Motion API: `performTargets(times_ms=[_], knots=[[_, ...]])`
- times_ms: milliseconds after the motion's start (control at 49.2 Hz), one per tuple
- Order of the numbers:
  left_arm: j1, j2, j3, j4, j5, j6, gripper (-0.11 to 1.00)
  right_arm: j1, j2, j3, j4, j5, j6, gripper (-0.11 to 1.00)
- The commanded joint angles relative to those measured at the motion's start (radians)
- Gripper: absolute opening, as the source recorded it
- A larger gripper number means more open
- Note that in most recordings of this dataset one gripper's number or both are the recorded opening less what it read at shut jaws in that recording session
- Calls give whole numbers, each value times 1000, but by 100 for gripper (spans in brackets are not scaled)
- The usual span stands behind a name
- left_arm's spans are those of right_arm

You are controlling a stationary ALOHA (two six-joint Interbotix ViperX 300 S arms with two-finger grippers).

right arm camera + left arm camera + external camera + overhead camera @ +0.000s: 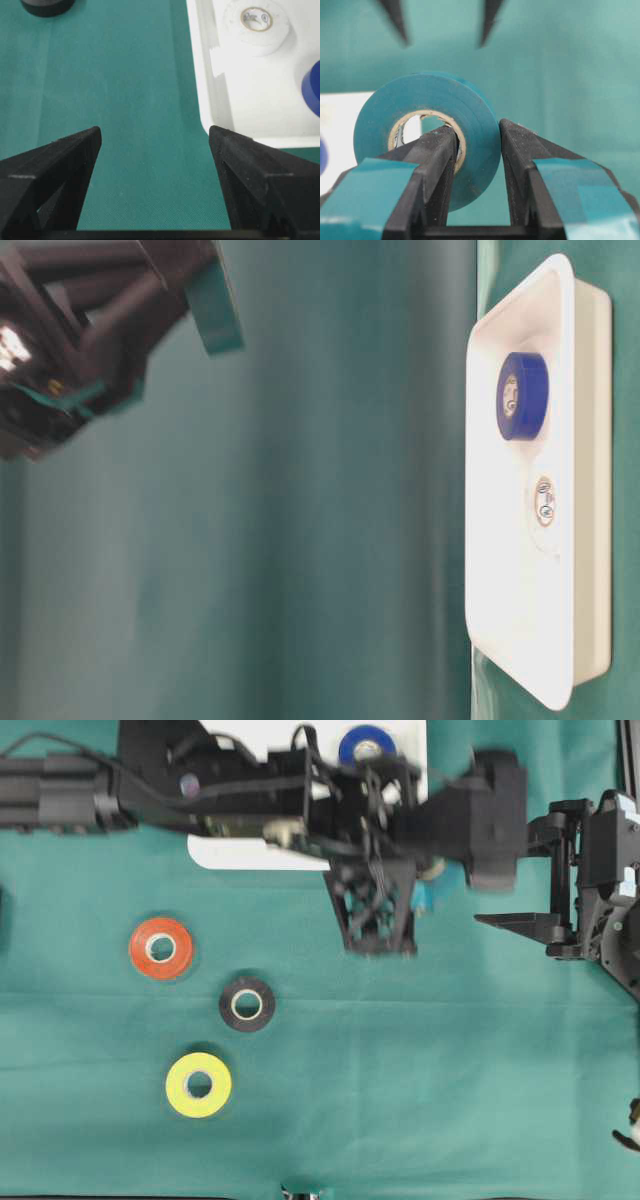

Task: Pick up the tape from a random location and place it into the white case.
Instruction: 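Lift the teal tape roll and carry it over the white tray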

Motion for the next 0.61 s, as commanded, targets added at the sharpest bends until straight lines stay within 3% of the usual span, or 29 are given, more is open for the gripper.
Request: performTargets(times_ms=[0, 386, 589], knots=[[49, -69, 17, 3, -20, 2, 23, -2, 3, -23, 0, -2, 0, 83], [233, -173, 221, 3, -158, 3, 23, -5, 3, -25, 0, -2, -2, 83], [259, -210, 293, 2, -199, 3, 23, -20, 3, -23, -3, -2, -3, 83]])
